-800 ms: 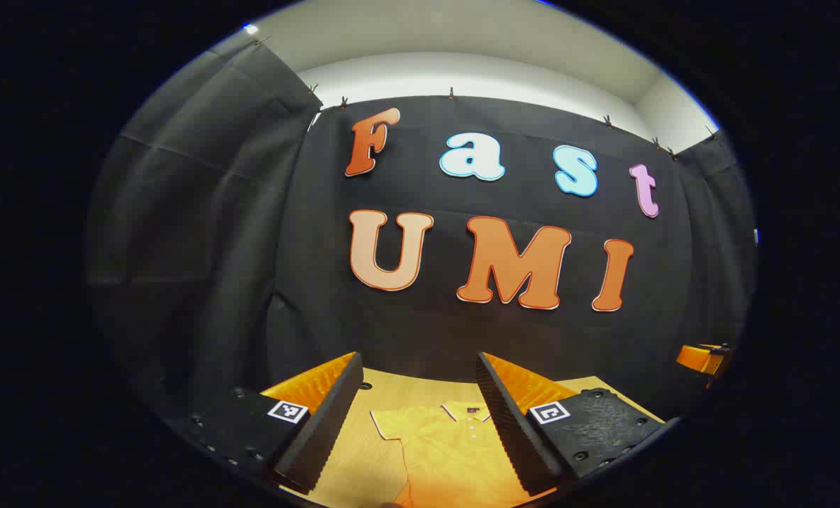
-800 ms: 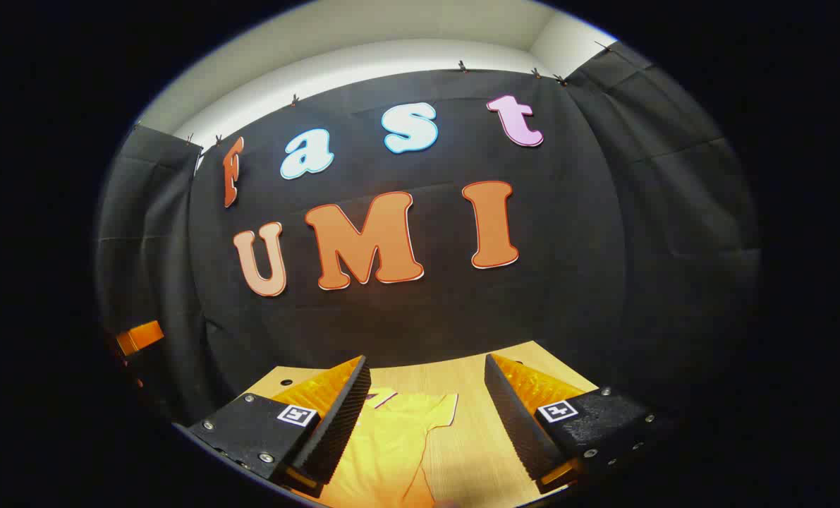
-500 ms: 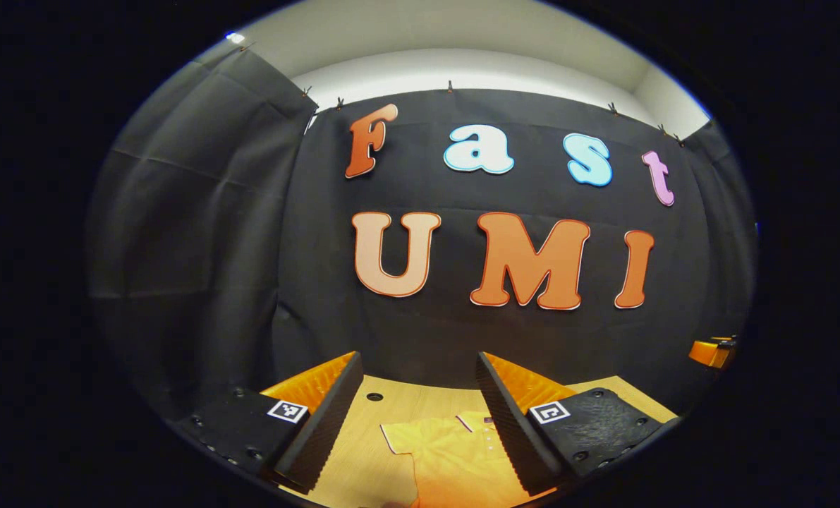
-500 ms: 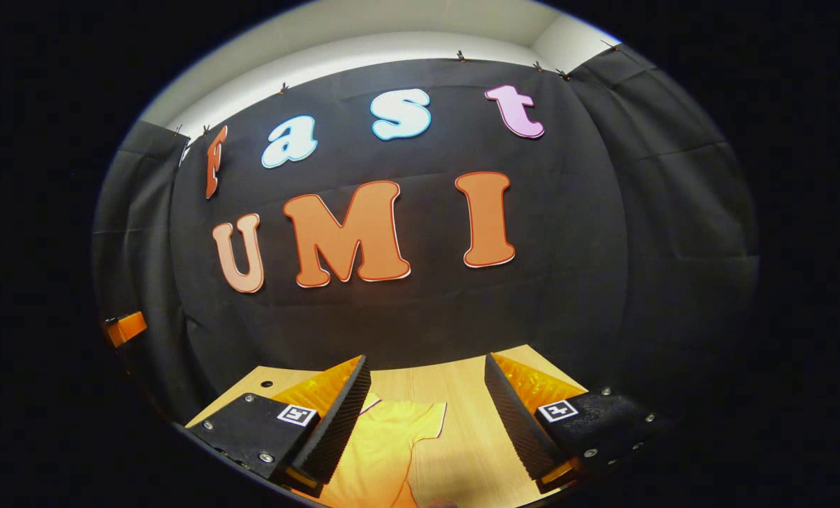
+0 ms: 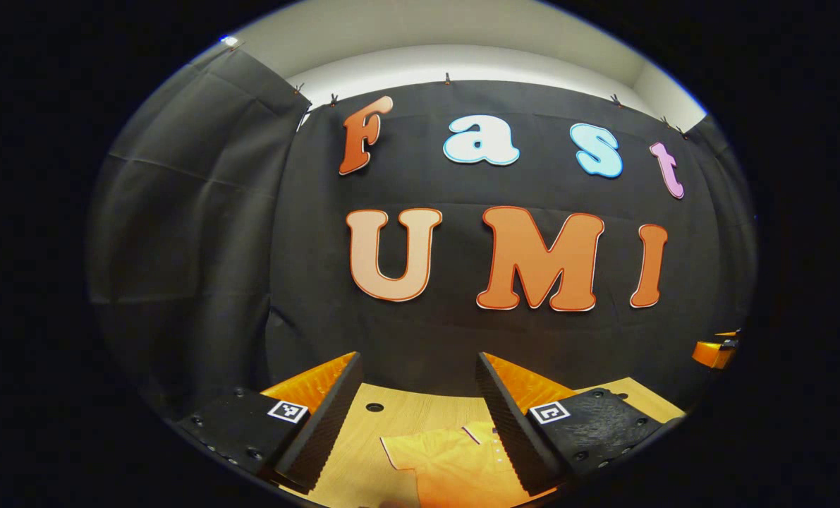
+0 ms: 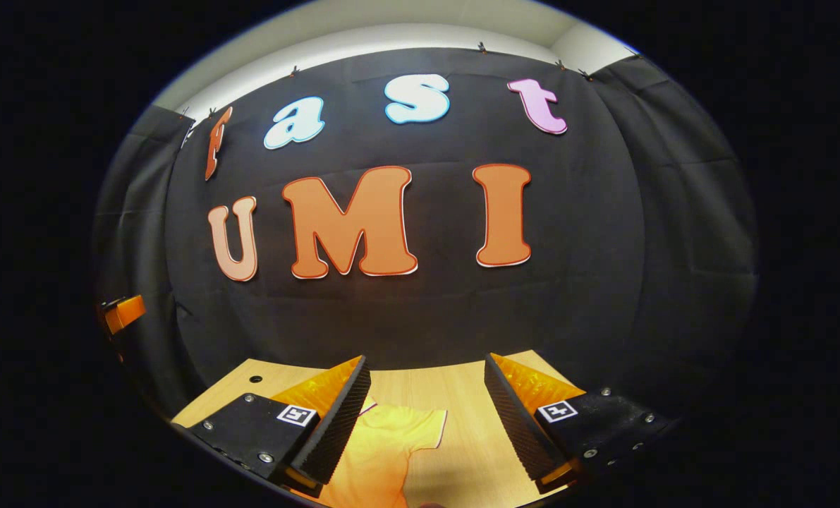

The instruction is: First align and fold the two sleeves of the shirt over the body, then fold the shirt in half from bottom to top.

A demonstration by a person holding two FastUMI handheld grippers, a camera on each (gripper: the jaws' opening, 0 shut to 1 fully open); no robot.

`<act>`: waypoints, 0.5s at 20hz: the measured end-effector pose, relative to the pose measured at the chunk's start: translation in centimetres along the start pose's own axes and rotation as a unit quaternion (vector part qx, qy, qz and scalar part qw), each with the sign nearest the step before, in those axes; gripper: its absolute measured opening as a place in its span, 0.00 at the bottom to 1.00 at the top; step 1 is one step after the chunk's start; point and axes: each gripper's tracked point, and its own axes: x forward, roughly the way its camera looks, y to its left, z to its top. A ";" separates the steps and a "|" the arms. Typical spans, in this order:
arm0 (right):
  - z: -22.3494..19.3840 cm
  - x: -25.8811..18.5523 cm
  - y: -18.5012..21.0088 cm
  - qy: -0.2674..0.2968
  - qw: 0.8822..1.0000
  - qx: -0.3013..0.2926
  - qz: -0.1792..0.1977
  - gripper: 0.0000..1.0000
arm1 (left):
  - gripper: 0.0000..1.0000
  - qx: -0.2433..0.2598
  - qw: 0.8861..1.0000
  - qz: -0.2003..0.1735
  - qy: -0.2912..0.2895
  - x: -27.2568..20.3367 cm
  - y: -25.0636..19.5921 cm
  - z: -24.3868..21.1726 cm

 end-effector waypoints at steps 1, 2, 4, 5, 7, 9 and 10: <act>-0.5 0.3 0.2 0.012 1.000 0.010 -0.003 0.98 | 0.98 0.009 1.000 -0.003 0.003 0.5 0.3 -0.1; -0.7 0.8 0.1 0.021 1.000 0.015 -0.009 0.98 | 0.99 0.011 1.000 -0.005 0.000 0.9 0.5 -0.3; -1.8 1.7 -0.4 0.043 0.999 0.018 -0.027 0.98 | 0.98 0.011 1.000 -0.012 -0.005 1.3 0.6 -0.5; -2.2 2.0 -0.6 0.056 0.998 0.022 -0.033 0.98 | 0.98 0.013 1.000 -0.017 -0.001 1.6 0.5 -0.8; -3.1 2.8 -0.6 0.075 0.996 0.026 -0.037 0.98 | 0.98 0.013 1.000 -0.020 0.000 2.4 0.7 -1.1; -3.9 3.7 -0.9 0.095 0.994 0.014 -0.046 0.98 | 0.98 0.008 1.000 -0.024 0.006 3.2 0.7 -1.7; -4.2 4.2 -1.0 0.104 0.993 0.008 -0.049 0.98 | 0.98 0.007 1.000 -0.026 0.010 3.5 0.6 -2.1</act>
